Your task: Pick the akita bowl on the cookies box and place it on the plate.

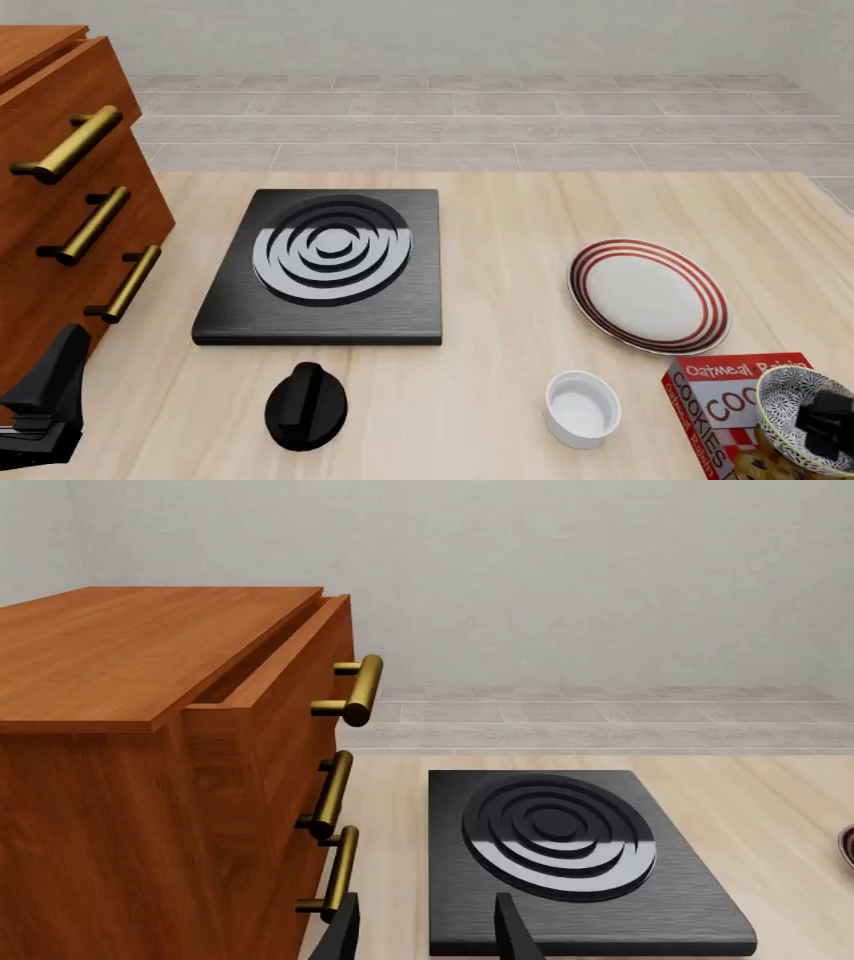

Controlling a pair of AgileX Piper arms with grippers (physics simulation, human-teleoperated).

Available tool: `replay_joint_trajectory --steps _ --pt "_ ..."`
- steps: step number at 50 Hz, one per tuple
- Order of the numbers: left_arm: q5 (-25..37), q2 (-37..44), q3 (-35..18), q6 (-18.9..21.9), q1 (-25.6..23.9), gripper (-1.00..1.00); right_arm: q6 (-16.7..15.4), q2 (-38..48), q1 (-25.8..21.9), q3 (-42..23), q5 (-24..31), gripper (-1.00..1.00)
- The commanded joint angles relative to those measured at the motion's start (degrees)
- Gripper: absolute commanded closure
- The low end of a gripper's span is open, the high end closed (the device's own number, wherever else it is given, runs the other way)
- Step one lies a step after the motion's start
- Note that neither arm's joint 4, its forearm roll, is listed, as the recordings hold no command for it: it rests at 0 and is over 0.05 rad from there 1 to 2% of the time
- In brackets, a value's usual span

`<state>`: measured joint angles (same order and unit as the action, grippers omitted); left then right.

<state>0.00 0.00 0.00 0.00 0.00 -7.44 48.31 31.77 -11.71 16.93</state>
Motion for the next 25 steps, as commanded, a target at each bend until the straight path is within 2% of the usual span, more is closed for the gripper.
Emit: replay_joint_trajectory --steps 1,3,4,5,9,13,18,25 --pt "0.0 0.0 0.0 0.0 0.0 -1.0 -0.4 0.7 -0.1 0.9 -1.2 -1.0" --pt "0.0 0.0 0.0 0.0 0.0 -1.0 0.2 0.2 -0.7 0.9 -0.6 -1.0" --pt "0.0 0.0 0.0 0.0 0.0 -1.0 -2.1 1.9 1.7 0.1 -2.0 1.0" --pt "0.0 0.0 0.0 0.0 0.0 -1.0 -1.0 0.8 0.4 0.3 -0.9 1.0" --pt "0.0 0.0 0.0 0.0 0.0 -1.0 -1.0 -2.6 -0.9 0.0 2.3 1.0" --pt "0.0 0.0 0.0 0.0 0.0 -1.0 -1.1 -1.4 0.4 -0.8 1.4 1.0" --pt "0.0 0.0 0.0 0.0 0.0 -1.0 -0.4 -4.5 -0.5 -1.4 4.7 1.0" --pt "0.0 0.0 0.0 0.0 0.0 -1.0 0.2 -5.3 -0.5 -2.1 5.6 1.0"
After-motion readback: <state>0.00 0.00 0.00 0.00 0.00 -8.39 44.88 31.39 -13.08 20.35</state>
